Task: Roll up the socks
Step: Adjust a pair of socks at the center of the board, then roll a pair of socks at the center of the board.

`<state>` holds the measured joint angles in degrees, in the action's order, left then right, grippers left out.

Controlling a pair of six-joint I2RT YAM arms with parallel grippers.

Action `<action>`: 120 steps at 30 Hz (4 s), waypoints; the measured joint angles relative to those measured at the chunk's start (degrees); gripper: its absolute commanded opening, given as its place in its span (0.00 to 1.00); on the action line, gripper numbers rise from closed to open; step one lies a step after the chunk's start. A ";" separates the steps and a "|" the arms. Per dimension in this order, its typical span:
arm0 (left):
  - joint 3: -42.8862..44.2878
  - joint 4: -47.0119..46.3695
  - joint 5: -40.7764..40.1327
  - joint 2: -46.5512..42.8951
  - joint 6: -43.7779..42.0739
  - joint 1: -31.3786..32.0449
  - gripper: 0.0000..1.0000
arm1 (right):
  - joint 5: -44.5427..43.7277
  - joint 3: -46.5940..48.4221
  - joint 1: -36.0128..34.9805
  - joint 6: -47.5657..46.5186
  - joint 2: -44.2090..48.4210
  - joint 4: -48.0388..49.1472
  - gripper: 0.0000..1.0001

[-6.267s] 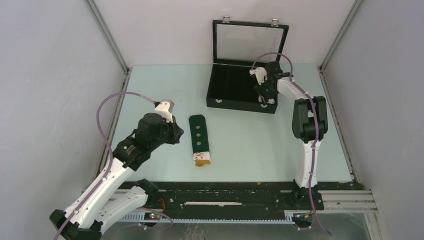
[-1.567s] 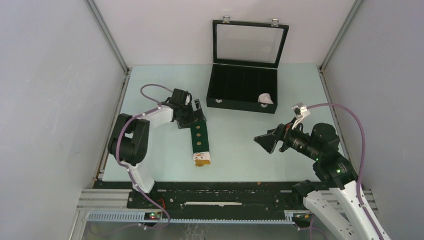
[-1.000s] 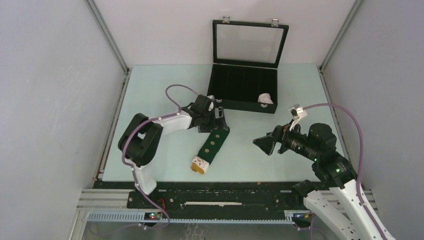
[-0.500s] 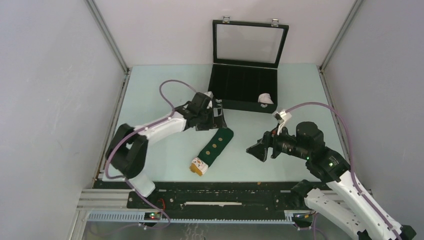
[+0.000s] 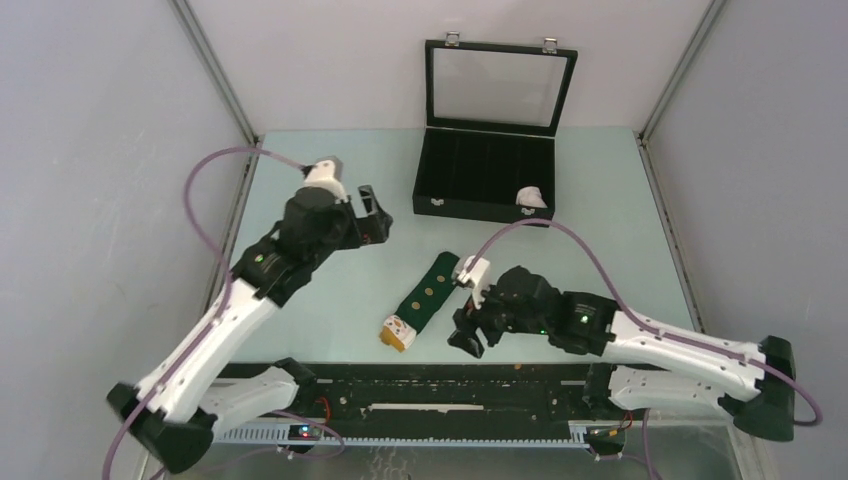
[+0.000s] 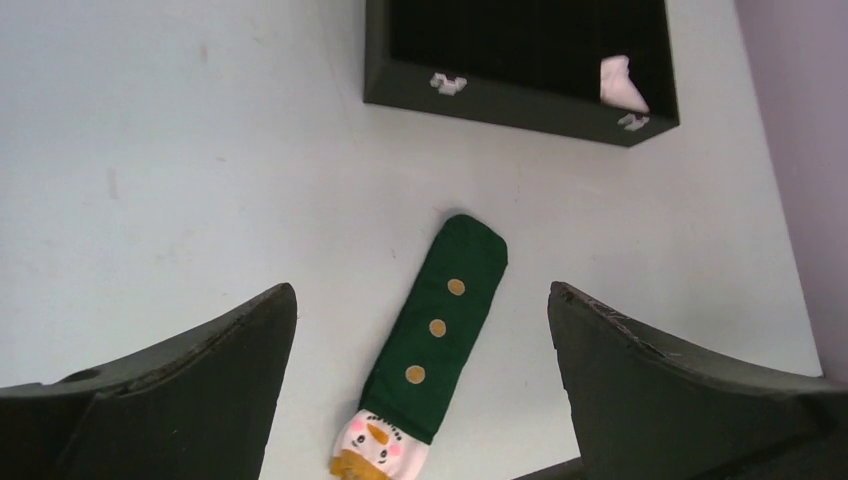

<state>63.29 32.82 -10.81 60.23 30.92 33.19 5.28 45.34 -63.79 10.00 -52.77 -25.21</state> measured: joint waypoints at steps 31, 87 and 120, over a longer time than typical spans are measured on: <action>-12.46 17.44 -20.17 -49.22 -6.03 -0.02 1.00 | -4.39 35.85 -11.58 -2.12 -56.94 -5.88 0.45; -15.93 17.42 -19.32 -45.68 -1.90 -0.02 1.00 | -4.94 28.87 -7.82 4.74 -59.28 2.62 0.00; -21.16 4.83 6.43 -24.59 0.79 -0.02 0.88 | 44.13 6.58 17.90 31.28 -54.18 35.12 0.00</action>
<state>42.13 37.65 -4.38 35.64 31.70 33.17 49.41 51.92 -45.89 41.28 -106.96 9.91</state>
